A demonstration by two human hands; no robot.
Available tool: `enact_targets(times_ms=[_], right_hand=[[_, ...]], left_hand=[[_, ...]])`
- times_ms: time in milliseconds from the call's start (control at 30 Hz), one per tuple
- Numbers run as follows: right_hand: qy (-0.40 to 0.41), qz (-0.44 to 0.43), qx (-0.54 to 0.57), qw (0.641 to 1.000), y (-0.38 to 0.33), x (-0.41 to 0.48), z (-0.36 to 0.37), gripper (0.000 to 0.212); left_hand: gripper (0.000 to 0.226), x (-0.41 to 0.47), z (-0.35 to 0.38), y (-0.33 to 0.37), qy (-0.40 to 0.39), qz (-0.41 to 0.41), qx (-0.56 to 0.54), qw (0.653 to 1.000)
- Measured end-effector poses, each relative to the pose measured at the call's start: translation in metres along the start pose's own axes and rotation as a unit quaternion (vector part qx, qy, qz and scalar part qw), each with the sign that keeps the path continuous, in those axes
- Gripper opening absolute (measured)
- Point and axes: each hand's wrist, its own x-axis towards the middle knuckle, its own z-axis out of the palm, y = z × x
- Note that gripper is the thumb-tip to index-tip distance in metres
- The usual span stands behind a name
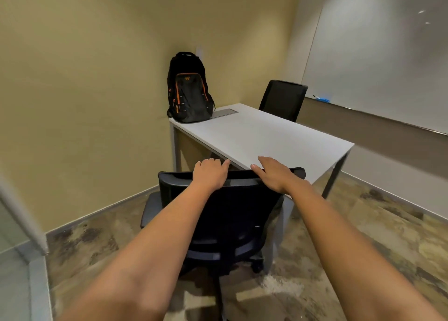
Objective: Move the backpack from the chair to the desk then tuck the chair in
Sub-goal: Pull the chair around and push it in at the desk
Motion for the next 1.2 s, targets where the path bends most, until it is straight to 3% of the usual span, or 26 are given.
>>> enact_targets(times_ms=[300, 600, 1100, 1200], right_hand=[[0.030, -0.043, 0.010, 0.999, 0.005, -0.027, 0.007, 0.049], [0.002, -0.057, -0.002, 0.998, -0.015, -0.010, 0.015, 0.058], [-0.058, -0.013, -0.010, 0.998, -0.013, 0.023, 0.020, 0.040], [-0.052, 0.025, -0.012, 0.998, -0.012, 0.033, 0.024, 0.032]], left_hand=[[0.037, -0.042, -0.005, 0.005, 0.018, -0.007, 0.014, 1.000], [0.048, -0.042, 0.001, -0.012, 0.005, -0.001, 0.007, 1.000], [0.055, 0.000, 0.002, -0.013, -0.138, -0.084, 0.011, 0.987], [0.053, 0.004, 0.004, -0.013, -0.133, -0.100, 0.007, 0.986]])
